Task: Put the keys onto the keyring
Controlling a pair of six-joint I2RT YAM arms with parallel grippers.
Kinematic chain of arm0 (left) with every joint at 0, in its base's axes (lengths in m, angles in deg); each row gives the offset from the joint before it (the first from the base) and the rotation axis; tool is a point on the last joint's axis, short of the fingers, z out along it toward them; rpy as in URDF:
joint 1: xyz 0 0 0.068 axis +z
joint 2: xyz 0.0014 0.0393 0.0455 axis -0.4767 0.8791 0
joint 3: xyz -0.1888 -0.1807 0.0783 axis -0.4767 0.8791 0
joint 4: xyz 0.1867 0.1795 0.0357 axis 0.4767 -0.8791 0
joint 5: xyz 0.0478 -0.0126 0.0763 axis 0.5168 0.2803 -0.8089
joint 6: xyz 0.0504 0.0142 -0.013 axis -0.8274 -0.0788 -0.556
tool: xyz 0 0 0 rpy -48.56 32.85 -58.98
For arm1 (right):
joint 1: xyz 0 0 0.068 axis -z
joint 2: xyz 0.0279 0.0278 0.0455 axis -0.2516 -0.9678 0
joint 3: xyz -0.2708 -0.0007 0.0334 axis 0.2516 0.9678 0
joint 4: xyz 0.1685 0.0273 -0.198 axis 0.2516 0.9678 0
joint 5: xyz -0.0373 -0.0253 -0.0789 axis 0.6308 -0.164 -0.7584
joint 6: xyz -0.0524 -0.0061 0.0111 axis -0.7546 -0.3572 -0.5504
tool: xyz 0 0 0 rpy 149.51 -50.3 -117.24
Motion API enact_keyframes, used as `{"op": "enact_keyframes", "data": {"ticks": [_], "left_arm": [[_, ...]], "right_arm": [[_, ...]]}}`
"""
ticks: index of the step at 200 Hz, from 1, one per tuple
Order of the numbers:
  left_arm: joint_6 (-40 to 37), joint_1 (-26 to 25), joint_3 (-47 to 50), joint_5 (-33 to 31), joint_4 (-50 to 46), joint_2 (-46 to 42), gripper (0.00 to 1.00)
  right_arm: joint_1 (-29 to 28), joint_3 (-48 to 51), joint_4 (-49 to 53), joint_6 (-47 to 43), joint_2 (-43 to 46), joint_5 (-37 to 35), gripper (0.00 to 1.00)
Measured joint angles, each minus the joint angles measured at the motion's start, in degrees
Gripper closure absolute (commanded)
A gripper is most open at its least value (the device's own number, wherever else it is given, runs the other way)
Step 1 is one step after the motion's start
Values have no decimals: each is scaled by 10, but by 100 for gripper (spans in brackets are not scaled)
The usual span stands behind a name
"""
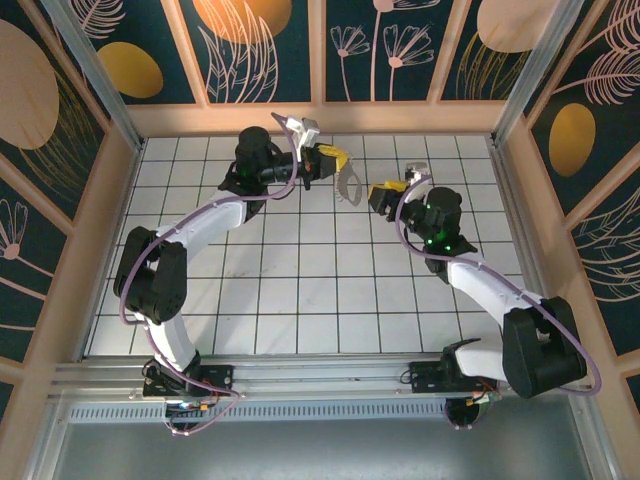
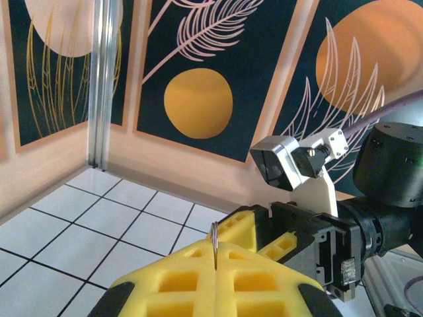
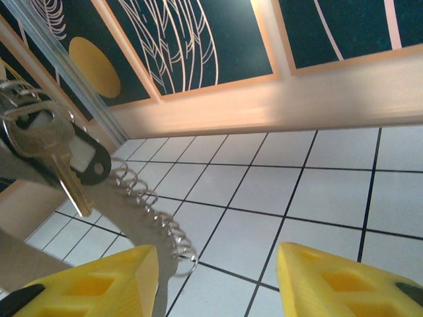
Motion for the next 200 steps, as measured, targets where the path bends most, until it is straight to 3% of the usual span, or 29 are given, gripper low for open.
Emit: {"op": "enact_keyframes", "data": {"ticks": [120, 200], "left_arm": [[55, 0, 24, -4, 87, 0, 100], [69, 0, 24, -8, 94, -17, 100]], "right_arm": [[-19, 8, -4, 0, 55, 2, 52], [-46, 23, -26, -3, 65, 2, 54]]}}
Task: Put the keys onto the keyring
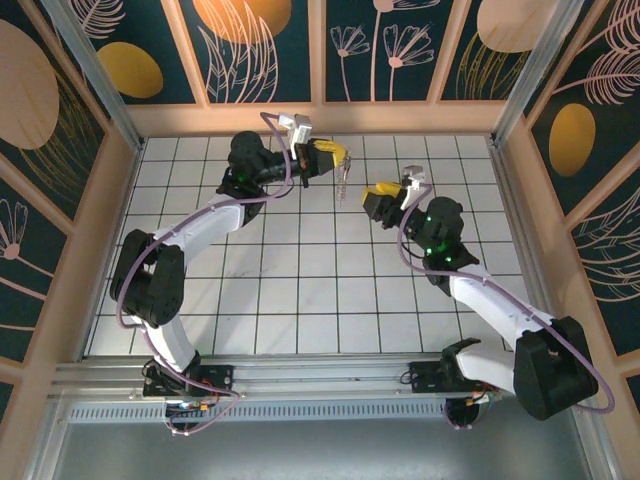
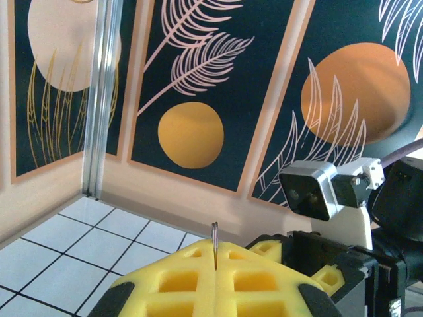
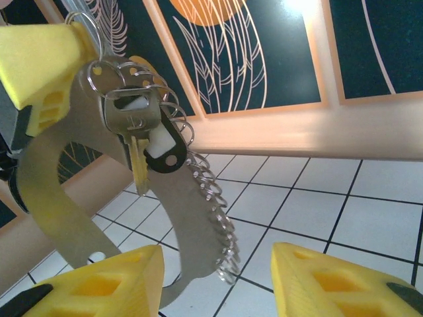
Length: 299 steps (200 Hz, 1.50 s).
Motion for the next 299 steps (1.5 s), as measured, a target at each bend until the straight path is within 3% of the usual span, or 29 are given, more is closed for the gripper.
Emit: {"op": "enact_keyframes", "data": {"ticks": [90, 197, 299], "left_arm": [[0, 0, 0, 4, -3, -2, 100], [4, 0, 0, 9, -2, -2, 100], [4, 0, 0, 13, -2, -2, 100]], "right_arm": [[-14, 18, -22, -1, 5, -7, 53], [-38, -72, -50, -2, -88, -4, 53], [-46, -102, -54, -20, -110, -1, 53]]}}
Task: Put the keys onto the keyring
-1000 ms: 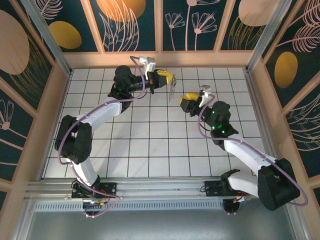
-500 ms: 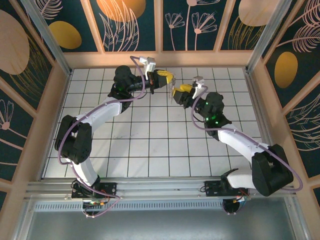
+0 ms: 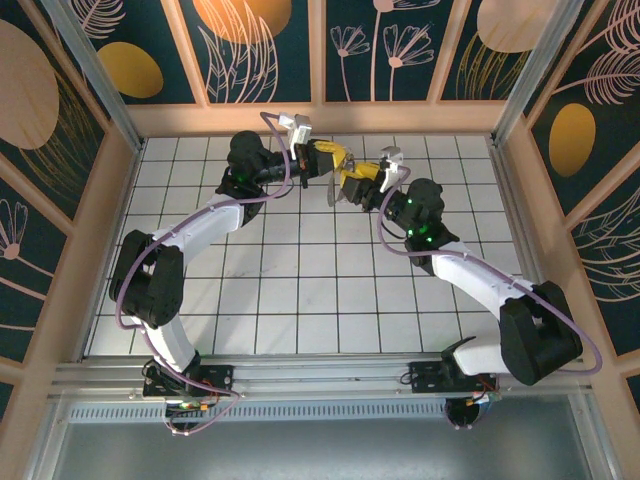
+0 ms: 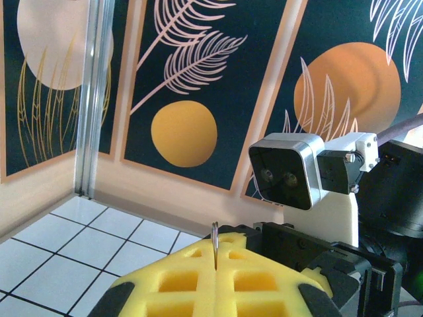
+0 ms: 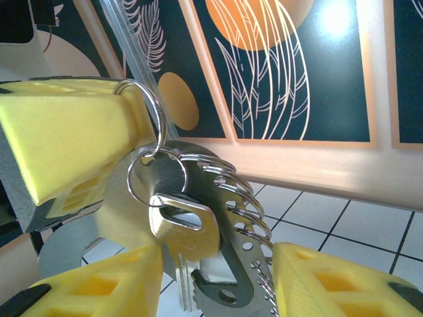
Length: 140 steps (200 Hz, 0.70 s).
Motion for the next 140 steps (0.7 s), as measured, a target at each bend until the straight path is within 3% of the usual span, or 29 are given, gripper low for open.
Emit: {"op": "enact_keyframes", "data": {"ticks": [140], "left_arm": [[0, 0, 0, 6, 0, -6, 100]], "right_arm": [[1, 7, 0, -25, 3, -30, 60]]}}
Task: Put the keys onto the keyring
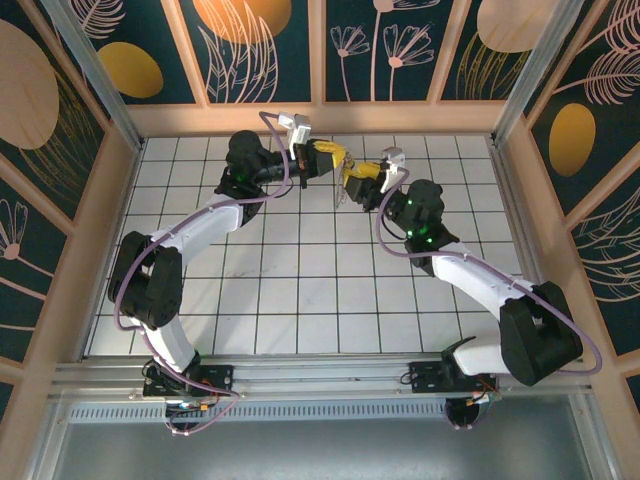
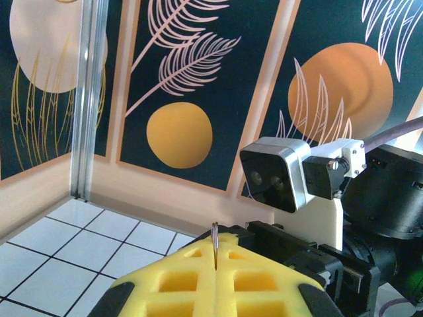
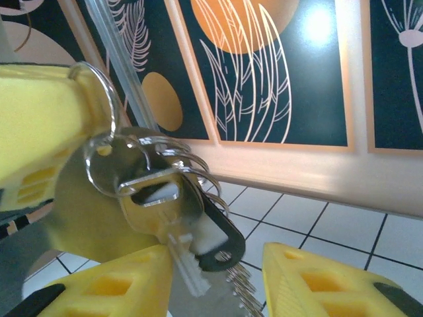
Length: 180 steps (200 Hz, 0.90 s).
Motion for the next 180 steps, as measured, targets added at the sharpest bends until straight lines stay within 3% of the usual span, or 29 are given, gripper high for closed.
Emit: {"op": "enact_keyframes", "data": {"ticks": [40, 180], "left_arm": [[0, 0, 0, 0, 0, 0, 100], [0, 0, 0, 0, 0, 0, 100]], "right_arm": [[4, 3, 2, -10, 7, -3, 50], [3, 2, -11, -15, -5, 37, 49]]}}
